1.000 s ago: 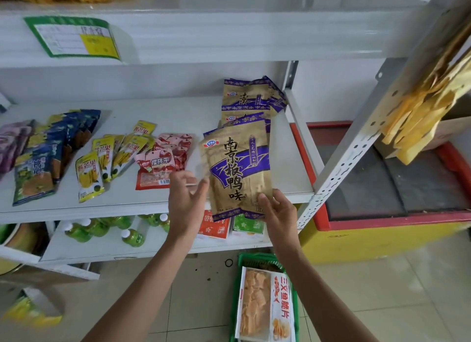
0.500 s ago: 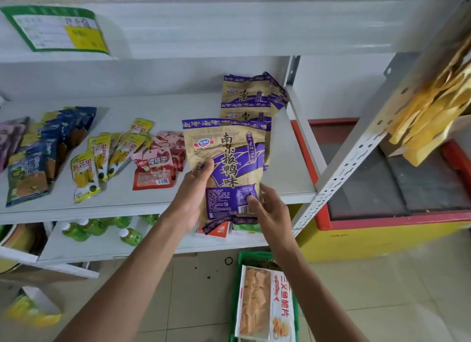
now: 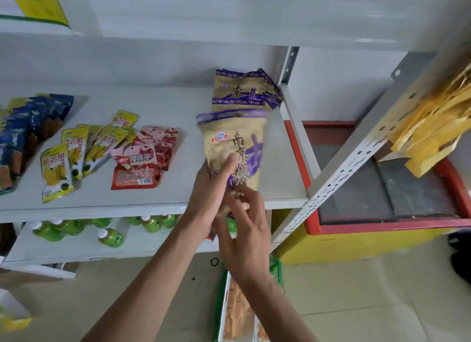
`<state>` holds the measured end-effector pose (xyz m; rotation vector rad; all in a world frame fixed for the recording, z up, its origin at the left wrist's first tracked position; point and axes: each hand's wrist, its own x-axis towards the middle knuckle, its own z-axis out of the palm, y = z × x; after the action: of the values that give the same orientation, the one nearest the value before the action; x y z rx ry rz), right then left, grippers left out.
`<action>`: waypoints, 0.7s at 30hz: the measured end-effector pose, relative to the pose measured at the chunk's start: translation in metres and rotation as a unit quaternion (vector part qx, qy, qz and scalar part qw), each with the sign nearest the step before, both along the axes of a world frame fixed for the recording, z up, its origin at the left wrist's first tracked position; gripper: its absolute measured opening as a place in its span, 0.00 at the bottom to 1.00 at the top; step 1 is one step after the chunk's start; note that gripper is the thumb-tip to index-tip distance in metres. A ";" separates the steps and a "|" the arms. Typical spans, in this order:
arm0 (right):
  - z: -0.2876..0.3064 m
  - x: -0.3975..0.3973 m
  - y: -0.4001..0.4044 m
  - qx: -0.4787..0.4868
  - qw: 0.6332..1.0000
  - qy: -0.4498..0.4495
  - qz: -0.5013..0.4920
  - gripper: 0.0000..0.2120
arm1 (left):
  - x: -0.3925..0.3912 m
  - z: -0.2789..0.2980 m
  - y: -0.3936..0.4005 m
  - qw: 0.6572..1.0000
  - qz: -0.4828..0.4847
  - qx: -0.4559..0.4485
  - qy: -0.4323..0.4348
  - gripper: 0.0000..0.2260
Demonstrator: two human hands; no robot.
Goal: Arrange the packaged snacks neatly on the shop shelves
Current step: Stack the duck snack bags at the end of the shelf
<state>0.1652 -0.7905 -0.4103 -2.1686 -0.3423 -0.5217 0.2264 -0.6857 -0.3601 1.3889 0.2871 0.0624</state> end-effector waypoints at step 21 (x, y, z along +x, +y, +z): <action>-0.051 0.133 -0.028 -0.050 0.990 0.103 -0.081 0.15 | 0.092 -0.112 0.053 0.837 0.042 0.511 -0.193 0.22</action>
<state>0.2981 -0.8181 -0.4612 -2.3367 -0.0808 -0.3718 0.3185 -0.6327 -0.4720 2.3757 -0.0621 0.6441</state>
